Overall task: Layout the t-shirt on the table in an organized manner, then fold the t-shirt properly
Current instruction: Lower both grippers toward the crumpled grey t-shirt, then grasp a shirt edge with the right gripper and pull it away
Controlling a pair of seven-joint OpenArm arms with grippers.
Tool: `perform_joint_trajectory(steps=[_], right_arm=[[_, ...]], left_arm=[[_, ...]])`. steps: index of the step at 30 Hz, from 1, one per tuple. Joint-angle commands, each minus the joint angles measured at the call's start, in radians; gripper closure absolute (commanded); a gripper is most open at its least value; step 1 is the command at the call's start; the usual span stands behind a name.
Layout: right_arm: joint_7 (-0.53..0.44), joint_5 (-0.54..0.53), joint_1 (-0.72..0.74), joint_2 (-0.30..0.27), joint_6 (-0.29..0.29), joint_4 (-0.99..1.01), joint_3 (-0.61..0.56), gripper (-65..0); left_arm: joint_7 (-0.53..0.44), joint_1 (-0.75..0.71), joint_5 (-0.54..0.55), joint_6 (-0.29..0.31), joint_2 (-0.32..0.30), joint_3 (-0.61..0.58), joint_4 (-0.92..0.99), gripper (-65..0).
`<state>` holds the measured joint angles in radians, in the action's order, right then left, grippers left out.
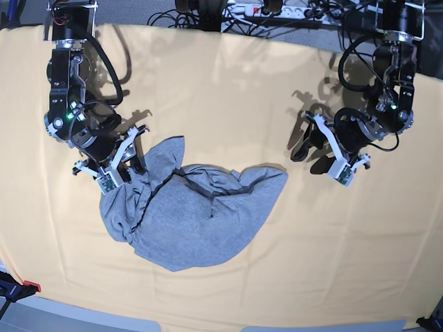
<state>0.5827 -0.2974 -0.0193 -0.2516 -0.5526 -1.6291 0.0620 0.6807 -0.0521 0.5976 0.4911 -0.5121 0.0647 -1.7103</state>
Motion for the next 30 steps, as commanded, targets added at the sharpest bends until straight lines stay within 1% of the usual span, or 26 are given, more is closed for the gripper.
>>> perform_joint_trajectory(steps=[1,2,4,5,7,10,12,15,18,20,22,23,27,28,30], right_arm=[[-0.030,-0.016,0.020,-0.009,0.007,-0.015,0.003,-7.2],[-0.028,-0.016,0.023,-0.009,0.006,-0.015,0.003,0.0],[-0.009,-0.016,0.026,-0.010,0.003,-0.025,0.004,0.0],[0.016,-0.017,0.027,-0.010,0.002,-0.039,0.005,0.0],[0.094,-0.034,0.026,-0.012,0.002,-0.086,0.005,0.0],[0.204,-0.062,-0.012,-0.020,0.003,-0.217,0.016,0.0],[0.242,-0.062,-0.075,-0.032,0.003,-0.324,0.036,0.0],[0.274,-0.069,-0.200,-0.037,0.006,-0.473,0.073,0.0],[0.276,-0.062,-0.330,-0.037,0.035,-0.588,0.098,0.0],[0.283,-0.039,-0.412,-0.037,0.050,-0.659,0.117,0.0],[0.294,0.016,-0.483,-0.037,0.076,-0.725,0.142,0.0],[0.298,0.043,-0.516,-0.037,0.090,-0.727,0.157,0.0],[0.301,0.105,-0.643,-0.037,0.151,-0.727,0.232,0.0],[0.310,0.118,-0.664,-0.037,0.154,-0.727,0.251,0.0],[0.360,0.123,-0.698,-0.037,0.161,-0.727,0.284,0.0]], left_arm=[[-0.023,0.016,0.013,0.003,-0.011,0.007,-0.015,-34.0],[-0.023,0.017,0.013,0.003,-0.011,0.007,-0.015,-34.0],[-0.023,0.018,0.013,0.003,-0.012,0.007,-0.015,-34.0],[-0.022,0.018,0.013,0.003,-0.012,0.007,-0.015,-34.0],[-0.021,0.019,0.013,0.003,-0.013,0.007,-0.015,-34.1],[-0.013,0.016,0.014,0.009,-0.023,0.007,-0.015,-34.0],[0.009,0.016,0.013,0.016,-0.027,0.007,-0.015,-34.0],[0.008,0.016,0.014,0.015,-0.039,0.007,-0.015,-34.1],[0.008,0.016,0.045,0.015,-0.045,0.007,-0.015,-34.1],[0.009,0.016,0.059,0.034,-0.045,0.007,-0.015,-34.0],[0.009,0.016,0.067,0.068,-0.045,0.007,-0.015,-34.0],[0.009,0.016,0.067,0.077,-0.045,0.007,-0.015,-34.0],[0.009,0.016,0.069,0.079,-0.045,0.007,-0.015,-34.1],[0.008,0.016,0.070,0.079,-0.045,0.007,-0.015,-34.0],[0.009,0.017,0.067,0.079,-0.045,0.007,-0.015,-34.0]])
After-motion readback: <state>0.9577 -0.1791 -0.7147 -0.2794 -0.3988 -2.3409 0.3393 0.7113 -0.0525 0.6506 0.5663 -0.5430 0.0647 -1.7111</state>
